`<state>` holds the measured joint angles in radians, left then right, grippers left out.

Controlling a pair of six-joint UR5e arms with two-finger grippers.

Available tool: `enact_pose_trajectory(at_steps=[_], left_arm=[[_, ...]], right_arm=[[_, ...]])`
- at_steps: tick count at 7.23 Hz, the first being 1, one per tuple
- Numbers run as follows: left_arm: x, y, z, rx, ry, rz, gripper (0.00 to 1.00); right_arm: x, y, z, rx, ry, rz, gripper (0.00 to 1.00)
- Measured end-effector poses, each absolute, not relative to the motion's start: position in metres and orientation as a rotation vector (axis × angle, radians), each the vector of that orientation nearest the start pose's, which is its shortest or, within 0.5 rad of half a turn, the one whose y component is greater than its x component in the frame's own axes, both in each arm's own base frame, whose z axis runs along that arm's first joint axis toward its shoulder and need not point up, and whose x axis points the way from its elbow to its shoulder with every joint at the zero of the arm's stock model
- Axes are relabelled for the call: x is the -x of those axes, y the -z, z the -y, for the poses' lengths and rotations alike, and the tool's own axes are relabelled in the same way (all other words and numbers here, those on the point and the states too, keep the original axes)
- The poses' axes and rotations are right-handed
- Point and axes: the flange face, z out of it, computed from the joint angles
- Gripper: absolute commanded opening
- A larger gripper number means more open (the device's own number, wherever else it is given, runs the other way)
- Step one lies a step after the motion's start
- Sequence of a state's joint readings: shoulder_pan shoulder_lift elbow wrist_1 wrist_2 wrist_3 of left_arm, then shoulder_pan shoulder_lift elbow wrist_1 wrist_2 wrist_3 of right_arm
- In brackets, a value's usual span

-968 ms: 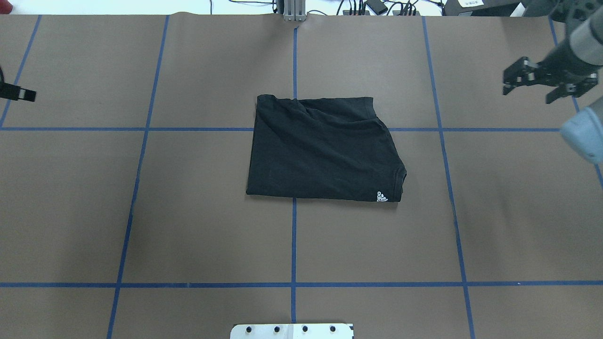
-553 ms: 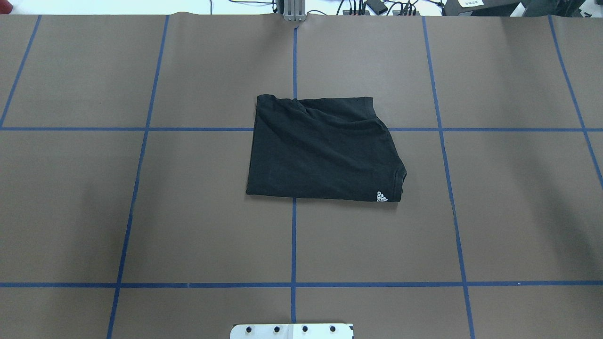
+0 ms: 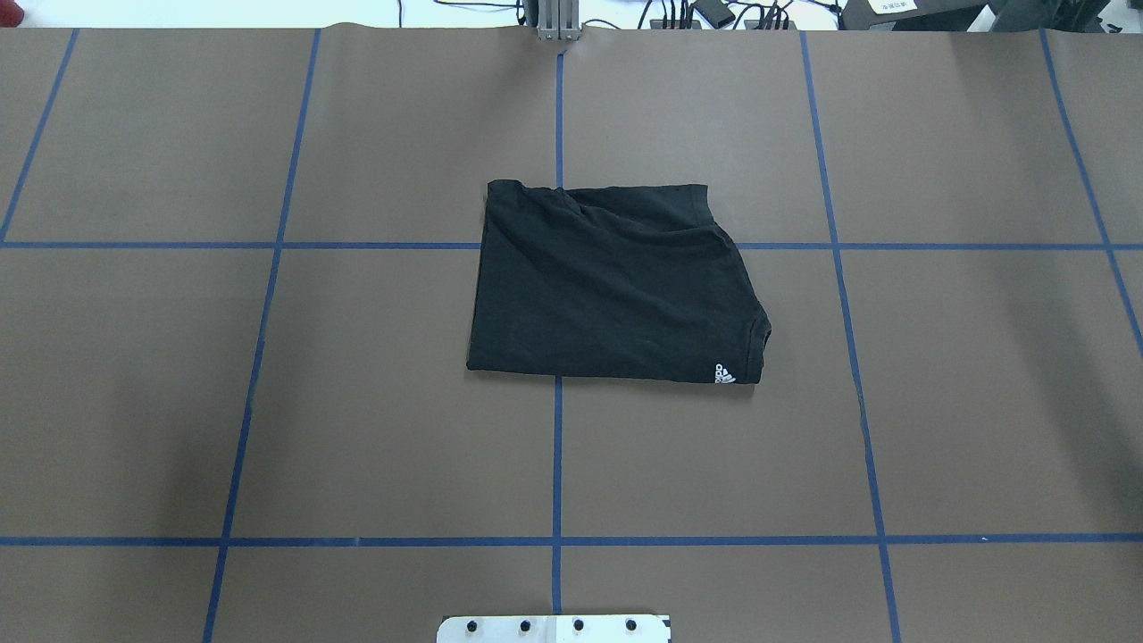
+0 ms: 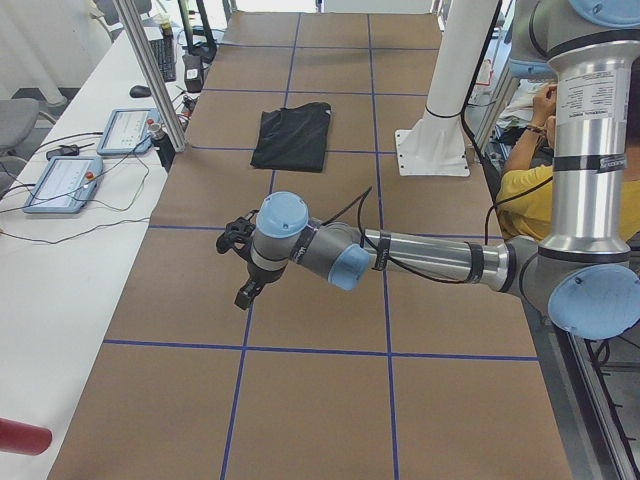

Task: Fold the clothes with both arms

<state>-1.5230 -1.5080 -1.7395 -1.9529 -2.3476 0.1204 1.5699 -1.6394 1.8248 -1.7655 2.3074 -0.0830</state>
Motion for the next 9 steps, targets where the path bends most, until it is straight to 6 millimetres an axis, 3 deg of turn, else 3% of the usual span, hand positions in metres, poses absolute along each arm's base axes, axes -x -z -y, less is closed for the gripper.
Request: enact_pose_trajectory(at_steps=[6, 9], left_arm=[[0.046, -0.554, 0.481, -0.504, -0.334, -0.723, 1.00], [0.048, -0.556, 0.464, -0.501, -0.331, -0.724, 1.00]], right_arm=[[-0.064, -0.589, 0.455, -0.020, 0.079, 0.777, 1.00], [-0.065, -0.589, 0.454, -0.020, 0.077, 0.771, 1.00]])
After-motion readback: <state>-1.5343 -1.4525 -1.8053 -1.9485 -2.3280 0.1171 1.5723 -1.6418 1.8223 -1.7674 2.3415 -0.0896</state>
